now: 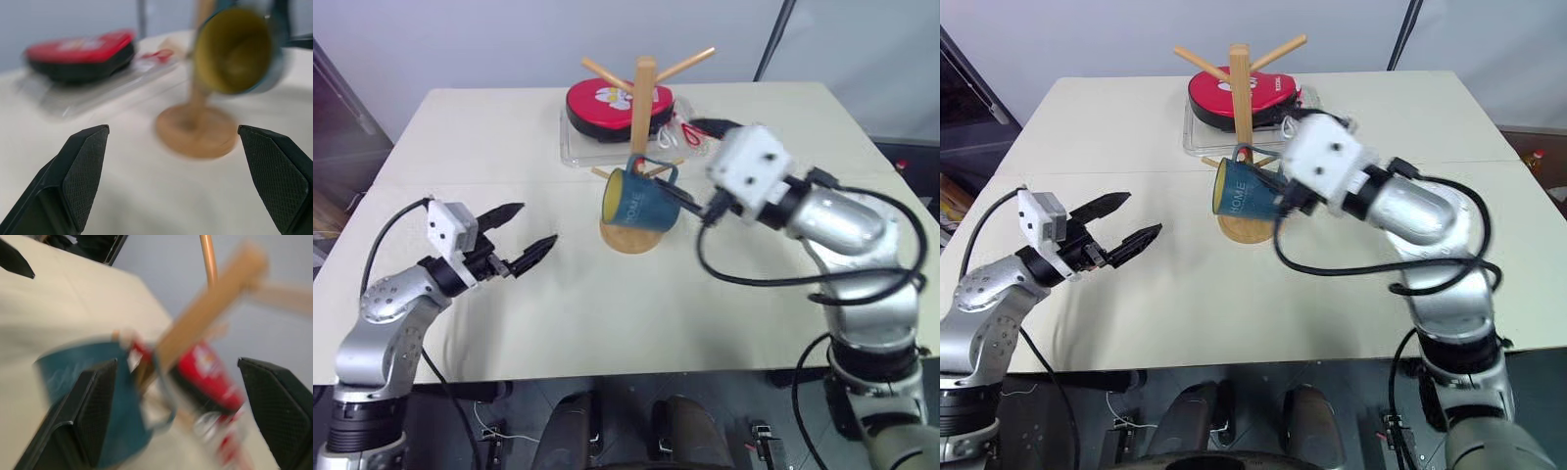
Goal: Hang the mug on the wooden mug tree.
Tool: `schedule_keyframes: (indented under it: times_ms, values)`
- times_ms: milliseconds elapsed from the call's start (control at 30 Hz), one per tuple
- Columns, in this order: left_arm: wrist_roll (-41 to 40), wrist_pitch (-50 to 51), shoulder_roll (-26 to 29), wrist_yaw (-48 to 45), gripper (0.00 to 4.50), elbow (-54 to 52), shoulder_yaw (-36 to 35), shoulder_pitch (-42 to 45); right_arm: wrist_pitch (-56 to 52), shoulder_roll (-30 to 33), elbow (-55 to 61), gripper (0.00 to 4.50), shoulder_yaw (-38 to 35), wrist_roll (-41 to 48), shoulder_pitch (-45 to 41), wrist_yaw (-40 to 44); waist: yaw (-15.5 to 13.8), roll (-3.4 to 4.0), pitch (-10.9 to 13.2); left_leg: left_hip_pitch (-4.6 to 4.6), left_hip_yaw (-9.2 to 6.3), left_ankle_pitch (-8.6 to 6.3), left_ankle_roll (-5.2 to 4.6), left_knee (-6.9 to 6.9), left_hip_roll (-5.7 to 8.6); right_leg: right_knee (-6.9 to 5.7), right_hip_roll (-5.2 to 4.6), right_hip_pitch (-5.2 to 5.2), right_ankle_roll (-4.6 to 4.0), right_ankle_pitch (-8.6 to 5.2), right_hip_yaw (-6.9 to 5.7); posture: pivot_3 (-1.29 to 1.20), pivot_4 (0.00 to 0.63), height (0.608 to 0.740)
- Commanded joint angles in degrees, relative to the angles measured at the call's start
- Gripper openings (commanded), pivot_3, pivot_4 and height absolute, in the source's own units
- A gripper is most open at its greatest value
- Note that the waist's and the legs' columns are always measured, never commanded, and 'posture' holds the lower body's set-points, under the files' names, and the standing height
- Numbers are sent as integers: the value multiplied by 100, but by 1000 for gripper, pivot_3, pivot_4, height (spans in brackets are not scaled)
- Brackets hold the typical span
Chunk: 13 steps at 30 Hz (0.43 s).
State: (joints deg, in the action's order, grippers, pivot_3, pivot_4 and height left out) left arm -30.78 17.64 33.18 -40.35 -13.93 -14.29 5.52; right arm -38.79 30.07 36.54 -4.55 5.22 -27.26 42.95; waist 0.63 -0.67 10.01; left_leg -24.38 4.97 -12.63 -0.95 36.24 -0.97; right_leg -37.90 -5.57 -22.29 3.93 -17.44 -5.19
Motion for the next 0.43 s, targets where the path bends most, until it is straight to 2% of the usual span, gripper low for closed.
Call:
schedule_keyframes:
  times_ms: [33,200,433]
  values:
    - [234,-284,-156,342,4500,289,-235,-54,455,-89,-278,4048,-654,482,752,19,-6,-3,-1,0,0,0,-1,0,0,0,0,-1,0,0,0,0,150,740]
    - [567,-670,-527,936,4500,878,-454,-104,1454,-848,-1519,4048,-1195,909,1732,-393,11,-4,-2,2,2,0,-1,-1,-2,-2,1,-2,0,0,1,0,150,740]
    - [814,-941,-726,1261,4500,1205,-515,-277,2319,-1057,-2360,4048,-1039,928,1974,-641,15,-3,-1,2,3,0,0,0,-2,-5,1,-6,0,0,2,0,150,740]
